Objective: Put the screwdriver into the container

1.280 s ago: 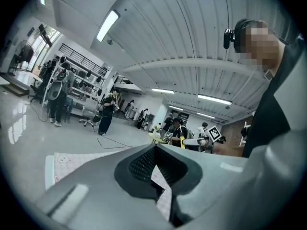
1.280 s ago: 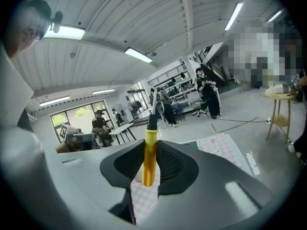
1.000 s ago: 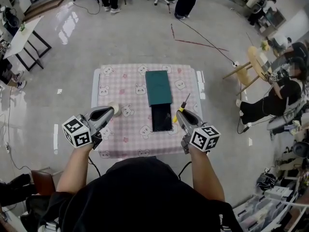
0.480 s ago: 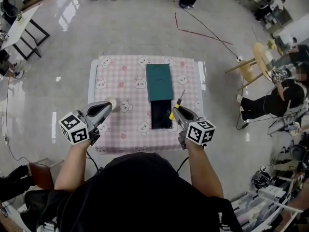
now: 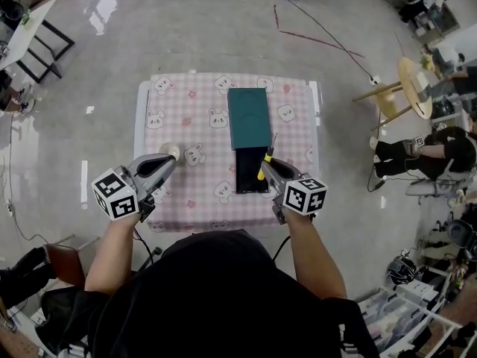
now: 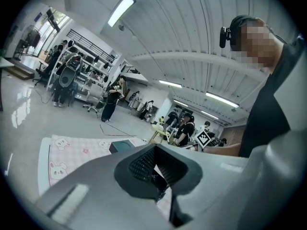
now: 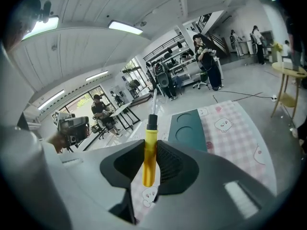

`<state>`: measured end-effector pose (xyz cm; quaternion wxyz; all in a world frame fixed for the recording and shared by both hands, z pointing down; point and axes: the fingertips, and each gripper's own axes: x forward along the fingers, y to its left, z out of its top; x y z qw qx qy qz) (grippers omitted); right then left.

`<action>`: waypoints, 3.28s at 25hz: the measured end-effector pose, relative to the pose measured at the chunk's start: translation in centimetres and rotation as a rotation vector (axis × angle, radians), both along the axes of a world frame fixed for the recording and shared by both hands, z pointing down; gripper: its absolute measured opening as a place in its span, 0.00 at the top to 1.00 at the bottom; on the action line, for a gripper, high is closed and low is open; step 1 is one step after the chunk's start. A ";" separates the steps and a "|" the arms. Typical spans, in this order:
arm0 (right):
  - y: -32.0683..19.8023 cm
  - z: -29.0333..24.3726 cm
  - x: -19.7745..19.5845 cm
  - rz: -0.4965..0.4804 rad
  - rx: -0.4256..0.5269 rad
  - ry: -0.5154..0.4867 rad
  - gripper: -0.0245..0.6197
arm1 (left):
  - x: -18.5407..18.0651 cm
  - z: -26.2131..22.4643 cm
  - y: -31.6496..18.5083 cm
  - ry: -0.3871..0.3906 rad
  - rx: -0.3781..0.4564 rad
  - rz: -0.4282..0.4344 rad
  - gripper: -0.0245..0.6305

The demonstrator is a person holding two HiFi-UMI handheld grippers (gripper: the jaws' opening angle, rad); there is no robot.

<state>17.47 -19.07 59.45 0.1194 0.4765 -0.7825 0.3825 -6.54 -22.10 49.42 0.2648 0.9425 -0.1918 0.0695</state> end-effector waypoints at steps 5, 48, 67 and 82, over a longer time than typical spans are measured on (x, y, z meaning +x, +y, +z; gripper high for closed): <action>0.0 1.7 -0.6 -0.023 -0.049 0.001 0.79 | -0.5 0.8 -0.5 0.003 -0.026 -0.013 0.96; 2.5 16.6 -2.3 -0.106 -0.338 0.041 0.79 | -2.5 4.9 1.2 -0.048 -0.134 -0.090 0.96; 3.1 19.6 -2.9 -0.161 -0.442 0.091 0.79 | -2.7 5.7 1.7 -0.048 -0.155 -0.105 0.96; 3.2 20.4 -2.6 -0.159 -0.508 0.106 0.79 | -2.6 6.3 2.1 -0.041 -0.173 -0.105 0.96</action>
